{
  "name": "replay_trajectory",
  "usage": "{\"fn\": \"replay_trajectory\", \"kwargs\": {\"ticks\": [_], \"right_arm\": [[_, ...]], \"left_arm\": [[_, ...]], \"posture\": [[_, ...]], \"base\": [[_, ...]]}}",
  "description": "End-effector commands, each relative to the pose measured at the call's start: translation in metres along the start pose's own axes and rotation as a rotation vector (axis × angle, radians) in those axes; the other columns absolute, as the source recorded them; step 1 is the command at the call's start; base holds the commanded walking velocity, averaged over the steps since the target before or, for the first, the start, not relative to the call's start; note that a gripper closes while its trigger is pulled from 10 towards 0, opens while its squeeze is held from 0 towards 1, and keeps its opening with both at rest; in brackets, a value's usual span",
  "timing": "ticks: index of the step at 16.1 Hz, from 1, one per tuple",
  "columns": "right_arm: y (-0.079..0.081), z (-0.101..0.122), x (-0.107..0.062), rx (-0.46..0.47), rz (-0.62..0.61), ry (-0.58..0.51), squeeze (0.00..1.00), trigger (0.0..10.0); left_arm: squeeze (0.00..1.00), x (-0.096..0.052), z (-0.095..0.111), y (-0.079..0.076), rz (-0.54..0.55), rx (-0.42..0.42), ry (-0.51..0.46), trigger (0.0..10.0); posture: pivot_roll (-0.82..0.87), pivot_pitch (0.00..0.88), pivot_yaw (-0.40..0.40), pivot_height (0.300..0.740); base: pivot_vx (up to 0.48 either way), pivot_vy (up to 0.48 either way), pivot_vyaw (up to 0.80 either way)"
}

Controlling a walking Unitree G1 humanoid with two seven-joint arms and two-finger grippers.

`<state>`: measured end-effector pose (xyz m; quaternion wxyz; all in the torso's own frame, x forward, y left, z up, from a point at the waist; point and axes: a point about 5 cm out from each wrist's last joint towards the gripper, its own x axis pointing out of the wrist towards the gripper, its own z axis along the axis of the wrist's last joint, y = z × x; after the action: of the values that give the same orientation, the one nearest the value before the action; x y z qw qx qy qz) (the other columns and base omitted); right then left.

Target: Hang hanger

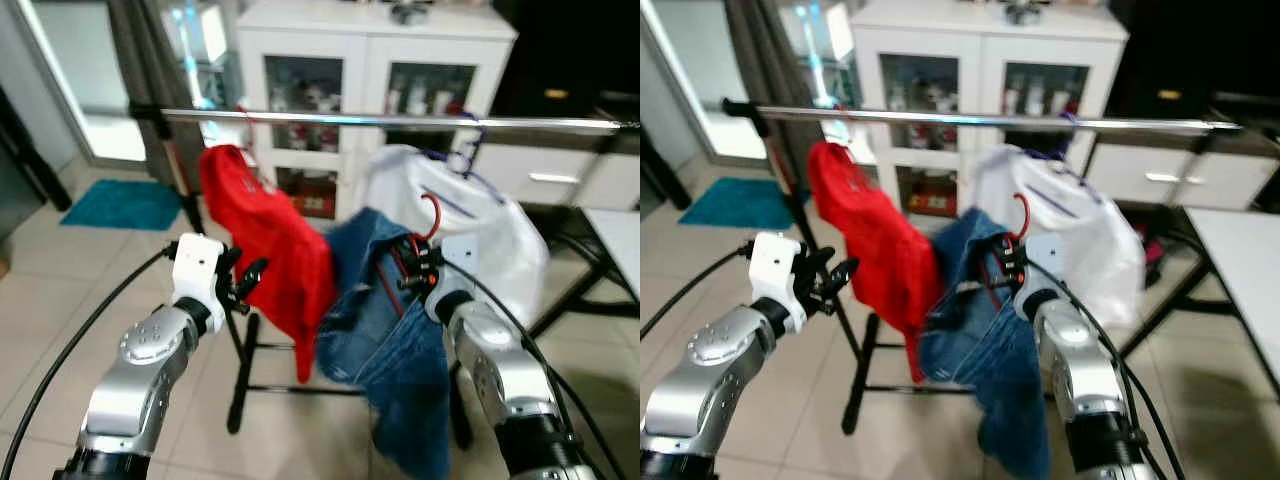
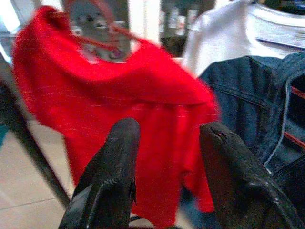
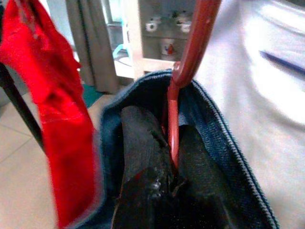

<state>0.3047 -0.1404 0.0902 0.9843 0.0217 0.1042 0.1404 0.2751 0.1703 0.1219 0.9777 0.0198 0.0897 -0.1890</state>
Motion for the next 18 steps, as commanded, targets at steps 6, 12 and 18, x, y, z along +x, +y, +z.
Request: {"fn": "replay_trajectory", "kwargs": {"ticks": [6,12,18], "right_arm": [[0.001,0.017,0.004,-0.082,0.012,-0.069,0.0,10.0],[-0.013,0.039,0.007,-0.152,-0.039,-0.159,0.0,10.0],[-0.029,0.059,0.019,-0.246,-0.034,-0.168,0.0,10.0]], "left_arm": [[0.0,-0.001,0.002,0.004,0.007,0.032,0.002,10.0],[0.0,-0.003,0.003,0.004,-0.001,0.042,0.003,10.0],[0.0,-0.01,0.014,-0.007,-0.19,0.061,-0.043,10.0]], "posture": [[-0.08,0.0,0.011,0.74],[-0.08,0.0,0.01,0.74],[-0.08,0.0,0.004,0.74]], "base": [[0.349,0.0,0.0],[0.343,0.0,0.0],[0.054,0.0,0.0]]}}
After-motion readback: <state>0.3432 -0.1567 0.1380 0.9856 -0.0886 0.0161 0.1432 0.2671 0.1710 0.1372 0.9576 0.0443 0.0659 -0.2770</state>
